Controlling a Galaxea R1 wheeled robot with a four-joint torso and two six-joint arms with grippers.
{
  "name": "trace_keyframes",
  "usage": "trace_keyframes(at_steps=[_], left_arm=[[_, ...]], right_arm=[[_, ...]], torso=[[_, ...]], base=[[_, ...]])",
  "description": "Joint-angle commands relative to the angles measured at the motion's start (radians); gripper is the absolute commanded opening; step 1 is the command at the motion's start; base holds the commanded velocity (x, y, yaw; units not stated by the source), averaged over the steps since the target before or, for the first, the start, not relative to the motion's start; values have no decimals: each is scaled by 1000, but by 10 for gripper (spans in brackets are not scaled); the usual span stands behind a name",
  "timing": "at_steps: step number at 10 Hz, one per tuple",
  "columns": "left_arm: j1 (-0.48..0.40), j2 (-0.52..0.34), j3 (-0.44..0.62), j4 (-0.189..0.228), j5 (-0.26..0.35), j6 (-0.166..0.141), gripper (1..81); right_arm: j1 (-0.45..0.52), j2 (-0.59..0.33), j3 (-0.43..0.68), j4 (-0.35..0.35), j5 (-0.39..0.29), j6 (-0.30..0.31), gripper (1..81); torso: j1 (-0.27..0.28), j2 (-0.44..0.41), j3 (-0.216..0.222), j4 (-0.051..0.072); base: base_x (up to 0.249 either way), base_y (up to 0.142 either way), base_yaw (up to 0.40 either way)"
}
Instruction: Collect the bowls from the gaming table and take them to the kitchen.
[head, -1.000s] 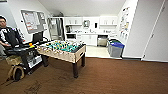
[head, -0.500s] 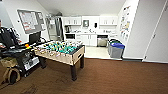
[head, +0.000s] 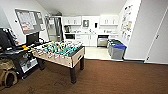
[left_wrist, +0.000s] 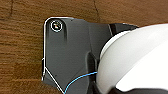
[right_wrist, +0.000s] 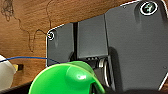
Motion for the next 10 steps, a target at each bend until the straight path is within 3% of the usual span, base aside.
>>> trace_keyframes(at_steps=[1, 7, 10], left_arm=[[-44, -7, 9, 7, 16, 0, 10], [-44, -4, 9, 7, 16, 1, 10], [-44, -4, 9, 7, 16, 1, 10]], right_arm=[[44, -8, 4, -15, -35, -5, 10], [42, -12, 4, -15, -35, -5, 10], [42, -13, 4, -15, -35, -5, 10]], torso=[[0, 0, 0, 0], [0, 0, 0, 0], [0, 0, 0, 0]], base=[[191, 0, 0], [191, 0, 0], [191, -75, 0]])
